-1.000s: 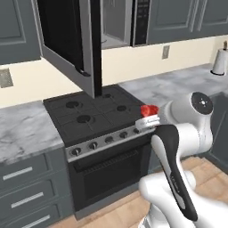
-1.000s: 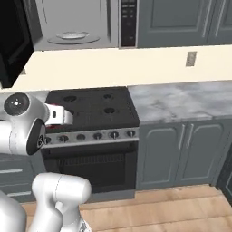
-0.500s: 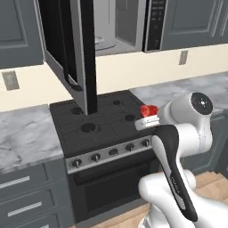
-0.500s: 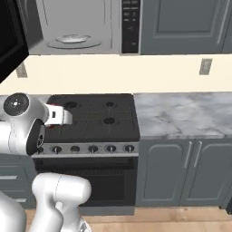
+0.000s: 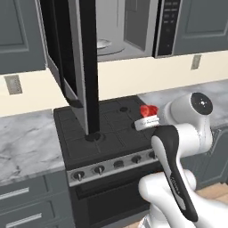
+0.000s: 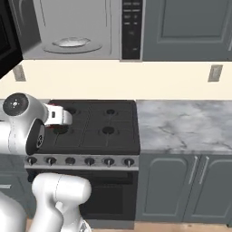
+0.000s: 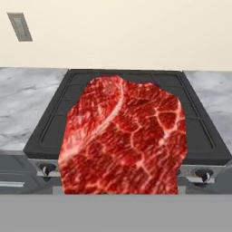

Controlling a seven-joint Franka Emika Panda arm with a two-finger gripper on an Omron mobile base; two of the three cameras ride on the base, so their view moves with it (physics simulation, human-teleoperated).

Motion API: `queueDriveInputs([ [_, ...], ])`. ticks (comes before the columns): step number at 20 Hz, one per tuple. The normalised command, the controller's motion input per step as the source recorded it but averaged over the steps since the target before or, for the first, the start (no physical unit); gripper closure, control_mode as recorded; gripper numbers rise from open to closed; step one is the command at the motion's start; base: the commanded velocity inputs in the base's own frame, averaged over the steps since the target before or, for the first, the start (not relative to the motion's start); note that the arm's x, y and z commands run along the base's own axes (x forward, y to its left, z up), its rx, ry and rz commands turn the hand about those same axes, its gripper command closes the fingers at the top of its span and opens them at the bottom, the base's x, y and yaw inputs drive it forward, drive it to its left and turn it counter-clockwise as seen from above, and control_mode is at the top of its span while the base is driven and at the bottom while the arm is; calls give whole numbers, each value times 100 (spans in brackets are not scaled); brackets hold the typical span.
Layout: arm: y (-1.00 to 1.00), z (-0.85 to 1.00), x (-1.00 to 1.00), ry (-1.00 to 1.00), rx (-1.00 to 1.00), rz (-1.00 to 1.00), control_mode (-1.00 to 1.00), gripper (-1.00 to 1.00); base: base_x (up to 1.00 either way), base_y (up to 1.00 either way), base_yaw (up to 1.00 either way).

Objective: Transport the steak from the fridge to the microwave and turn on the microwave.

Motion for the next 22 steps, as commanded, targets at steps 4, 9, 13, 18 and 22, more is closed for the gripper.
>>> queueDriveInputs([
  [4, 0, 0, 0, 0, 0, 0, 100, 100, 49, 0, 9],
  [9, 0, 0, 0, 0, 0, 0, 100, 100, 47, -2, 15],
  [13, 0, 0, 0, 0, 0, 0, 100, 100, 36, -14, 20],
  [18, 0, 0, 0, 0, 0, 0, 100, 100, 27, -12, 16],
  [22, 0, 0, 0, 0, 0, 0, 100, 100, 20, -3, 3],
])
